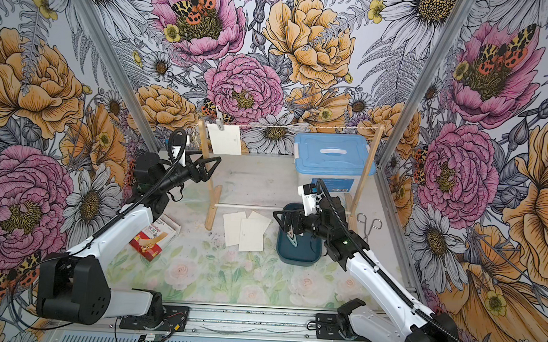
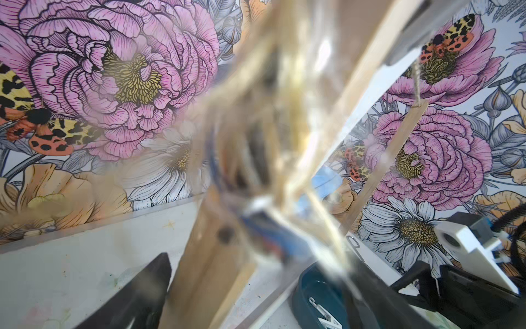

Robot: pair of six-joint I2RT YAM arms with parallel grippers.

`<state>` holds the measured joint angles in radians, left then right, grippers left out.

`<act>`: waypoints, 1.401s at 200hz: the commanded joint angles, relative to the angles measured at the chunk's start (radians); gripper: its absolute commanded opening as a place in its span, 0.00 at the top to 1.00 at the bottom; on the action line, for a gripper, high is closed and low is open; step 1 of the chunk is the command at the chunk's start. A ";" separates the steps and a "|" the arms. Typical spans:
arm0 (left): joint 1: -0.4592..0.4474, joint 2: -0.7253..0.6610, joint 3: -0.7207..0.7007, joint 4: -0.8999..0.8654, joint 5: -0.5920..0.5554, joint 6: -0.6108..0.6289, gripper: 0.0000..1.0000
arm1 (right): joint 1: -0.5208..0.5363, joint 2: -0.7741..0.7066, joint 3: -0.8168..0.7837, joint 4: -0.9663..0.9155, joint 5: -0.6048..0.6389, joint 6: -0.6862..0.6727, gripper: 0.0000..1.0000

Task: Remove the postcards from the strings
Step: Move the clothesline to the center of the board, then pinch the postcard on the clothesline.

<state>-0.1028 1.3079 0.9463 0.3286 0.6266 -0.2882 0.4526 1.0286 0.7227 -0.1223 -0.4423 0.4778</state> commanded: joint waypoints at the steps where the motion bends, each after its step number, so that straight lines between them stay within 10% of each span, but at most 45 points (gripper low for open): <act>1: -0.010 -0.086 -0.042 -0.025 -0.090 -0.022 0.04 | 0.006 -0.019 -0.009 0.031 0.002 -0.015 0.03; 91: -0.282 -0.271 -0.371 0.213 -0.414 -0.119 0.01 | 0.006 0.007 -0.008 0.076 -0.011 -0.018 0.03; 163: -0.409 0.195 -0.411 1.082 -0.559 -0.273 0.01 | 0.009 -0.025 -0.029 0.096 -0.027 -0.012 0.03; 280: -0.396 0.375 -0.193 1.085 -0.659 -0.248 0.01 | 0.009 -0.088 -0.032 0.089 -0.040 -0.026 0.03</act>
<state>-0.5140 1.6592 0.7269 1.3499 0.0120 -0.5438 0.4534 0.9485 0.6792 -0.0547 -0.4686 0.4706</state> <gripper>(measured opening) 0.987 0.967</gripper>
